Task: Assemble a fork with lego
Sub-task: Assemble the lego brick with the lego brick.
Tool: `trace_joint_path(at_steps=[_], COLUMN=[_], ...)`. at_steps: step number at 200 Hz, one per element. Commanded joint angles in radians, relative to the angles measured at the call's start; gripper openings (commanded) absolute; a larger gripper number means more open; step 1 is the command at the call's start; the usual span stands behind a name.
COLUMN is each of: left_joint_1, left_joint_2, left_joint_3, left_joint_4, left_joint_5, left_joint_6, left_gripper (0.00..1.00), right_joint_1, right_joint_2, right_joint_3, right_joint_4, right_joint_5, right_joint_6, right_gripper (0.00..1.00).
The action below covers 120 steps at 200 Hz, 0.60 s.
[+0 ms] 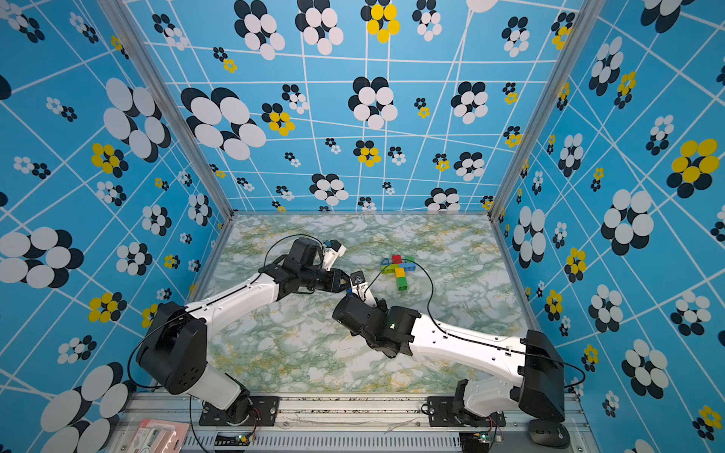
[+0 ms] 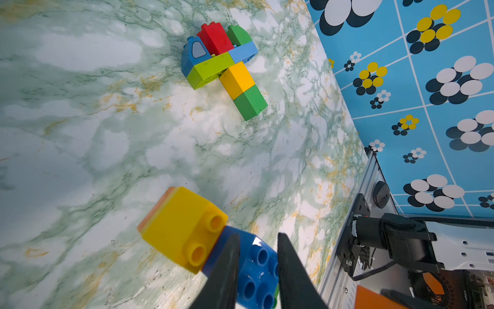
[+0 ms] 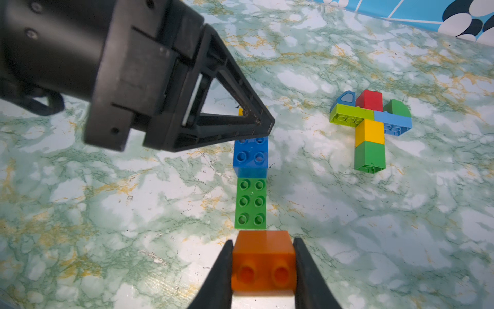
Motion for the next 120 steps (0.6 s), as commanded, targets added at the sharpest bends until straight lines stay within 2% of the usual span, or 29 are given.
trace_joint_path(at_steps=[1, 84, 120], left_joint_1=[-0.015, -0.028, -0.028], left_joint_2=[-0.002, -0.028, -0.039], left_joint_3=[0.02, -0.004, -0.017], left_joint_4=[-0.026, -0.066, -0.07], left_joint_5=[-0.017, -0.066, -0.072], left_joint_6=[0.037, 0.051, 0.049], left_gripper=[0.27, 0.23, 0.22], right_joint_1=[-0.009, -0.021, -0.025], right_joint_2=[0.003, 0.017, 0.023], right_joint_3=[-0.008, -0.005, -0.014], right_joint_4=[0.0, 0.019, 0.064], right_joint_5=[-0.017, -0.037, -0.021], right_joint_6=[-0.008, -0.043, -0.11], right_gripper=[0.0, 0.0, 0.0])
